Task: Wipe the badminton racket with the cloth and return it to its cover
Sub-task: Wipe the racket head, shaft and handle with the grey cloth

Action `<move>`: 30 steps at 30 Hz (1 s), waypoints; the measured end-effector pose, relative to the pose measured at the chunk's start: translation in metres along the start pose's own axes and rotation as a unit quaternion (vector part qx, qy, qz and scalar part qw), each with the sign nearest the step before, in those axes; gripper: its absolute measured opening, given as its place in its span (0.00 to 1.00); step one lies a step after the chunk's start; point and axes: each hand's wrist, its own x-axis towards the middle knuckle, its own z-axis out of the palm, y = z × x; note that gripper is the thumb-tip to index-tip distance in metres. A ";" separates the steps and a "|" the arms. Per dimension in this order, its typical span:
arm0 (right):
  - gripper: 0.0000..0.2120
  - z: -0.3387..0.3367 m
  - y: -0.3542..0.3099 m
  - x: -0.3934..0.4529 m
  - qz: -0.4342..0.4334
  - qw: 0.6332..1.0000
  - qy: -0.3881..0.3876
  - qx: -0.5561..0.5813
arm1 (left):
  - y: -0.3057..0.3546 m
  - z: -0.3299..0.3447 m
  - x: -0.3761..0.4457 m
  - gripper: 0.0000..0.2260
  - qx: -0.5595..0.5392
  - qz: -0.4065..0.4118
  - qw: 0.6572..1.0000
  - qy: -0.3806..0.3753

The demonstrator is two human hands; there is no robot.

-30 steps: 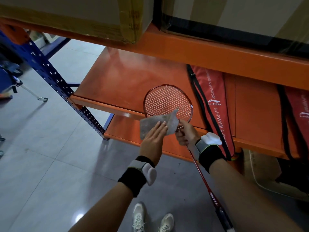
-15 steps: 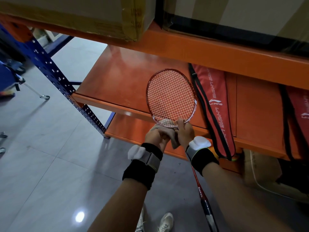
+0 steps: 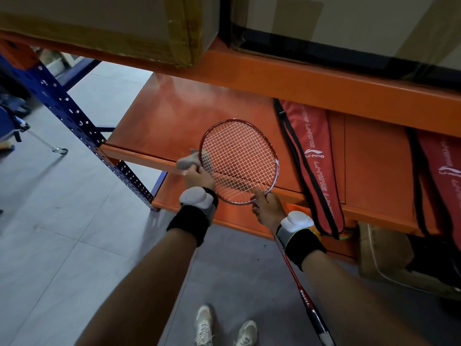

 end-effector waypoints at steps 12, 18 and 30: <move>0.20 -0.002 0.010 0.004 0.016 0.993 -0.115 -0.036 | 0.011 -0.024 0.053 0.18 0.280 0.380 0.882 0.009; 0.19 0.008 0.007 0.004 0.000 0.982 -0.161 -0.101 | 0.017 -0.003 0.036 0.27 0.370 0.519 0.762 -0.114; 0.16 -0.002 -0.003 -0.003 0.019 0.957 -0.231 -0.176 | 0.004 0.017 0.016 0.12 0.434 0.619 0.601 -0.260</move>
